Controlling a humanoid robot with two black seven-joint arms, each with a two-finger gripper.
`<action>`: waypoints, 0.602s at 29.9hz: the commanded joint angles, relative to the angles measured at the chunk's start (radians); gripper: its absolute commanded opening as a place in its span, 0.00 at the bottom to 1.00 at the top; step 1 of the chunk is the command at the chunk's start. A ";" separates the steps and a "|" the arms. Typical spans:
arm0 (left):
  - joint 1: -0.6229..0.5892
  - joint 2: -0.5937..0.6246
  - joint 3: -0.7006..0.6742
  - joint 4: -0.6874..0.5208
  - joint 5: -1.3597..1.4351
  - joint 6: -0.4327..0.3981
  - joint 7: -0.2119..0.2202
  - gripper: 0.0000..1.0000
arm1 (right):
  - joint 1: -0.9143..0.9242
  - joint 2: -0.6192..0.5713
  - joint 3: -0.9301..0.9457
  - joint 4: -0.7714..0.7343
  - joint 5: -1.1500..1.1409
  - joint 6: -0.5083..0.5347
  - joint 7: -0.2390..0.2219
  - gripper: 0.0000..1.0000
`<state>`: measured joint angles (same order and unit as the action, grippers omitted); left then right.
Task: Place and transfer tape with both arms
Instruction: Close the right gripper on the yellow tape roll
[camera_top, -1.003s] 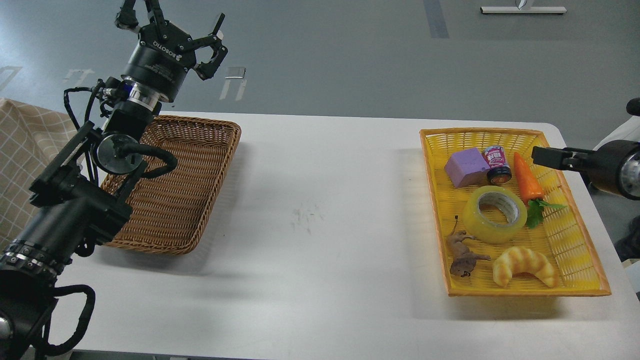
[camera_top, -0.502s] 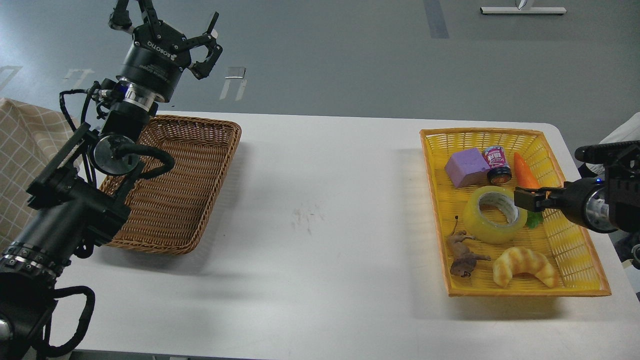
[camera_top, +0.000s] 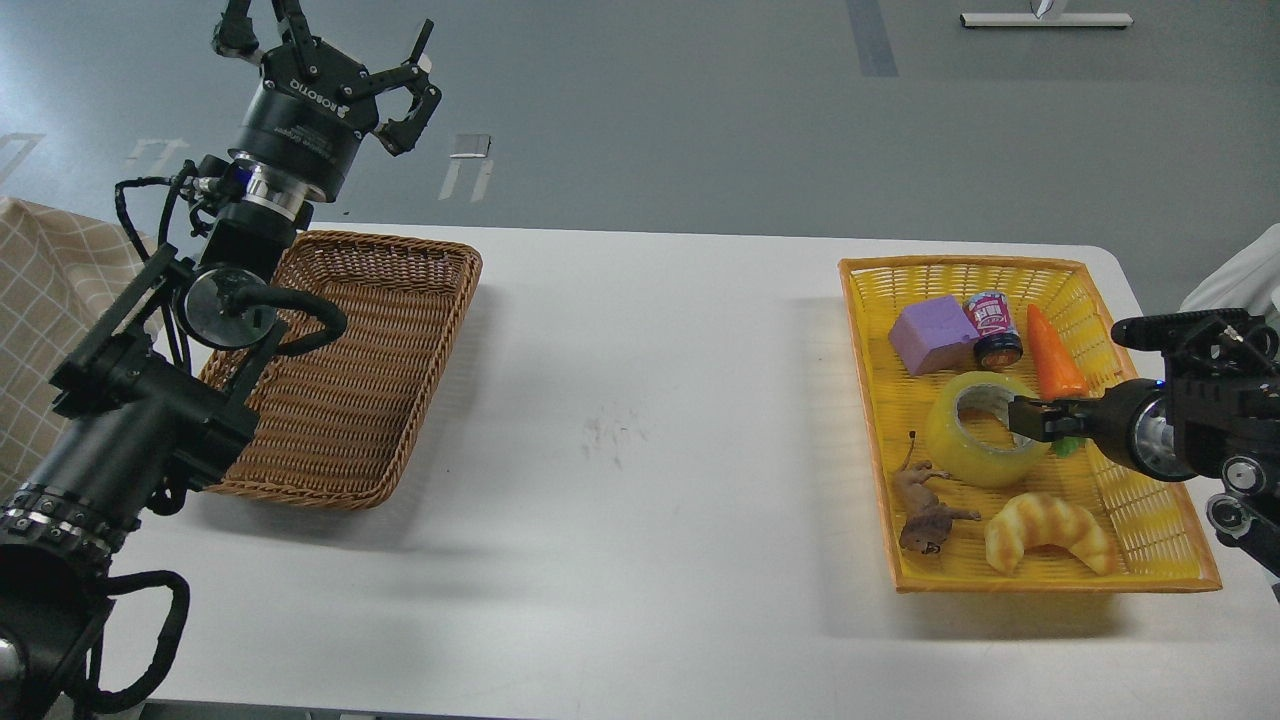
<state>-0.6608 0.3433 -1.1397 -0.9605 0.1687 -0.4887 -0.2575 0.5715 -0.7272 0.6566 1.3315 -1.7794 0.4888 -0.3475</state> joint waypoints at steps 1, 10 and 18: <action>0.001 0.000 -0.002 0.002 0.000 0.000 0.000 0.98 | 0.008 0.025 -0.012 -0.026 0.000 0.000 0.002 0.90; 0.001 0.002 -0.015 0.002 -0.002 0.000 0.000 0.98 | 0.027 0.065 -0.026 -0.077 0.003 0.000 0.007 0.74; 0.001 0.002 -0.026 0.002 -0.002 0.000 0.000 0.98 | 0.039 0.077 -0.029 -0.081 0.006 0.000 0.008 0.52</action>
<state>-0.6597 0.3457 -1.1655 -0.9597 0.1671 -0.4887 -0.2579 0.6042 -0.6531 0.6281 1.2521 -1.7751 0.4888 -0.3389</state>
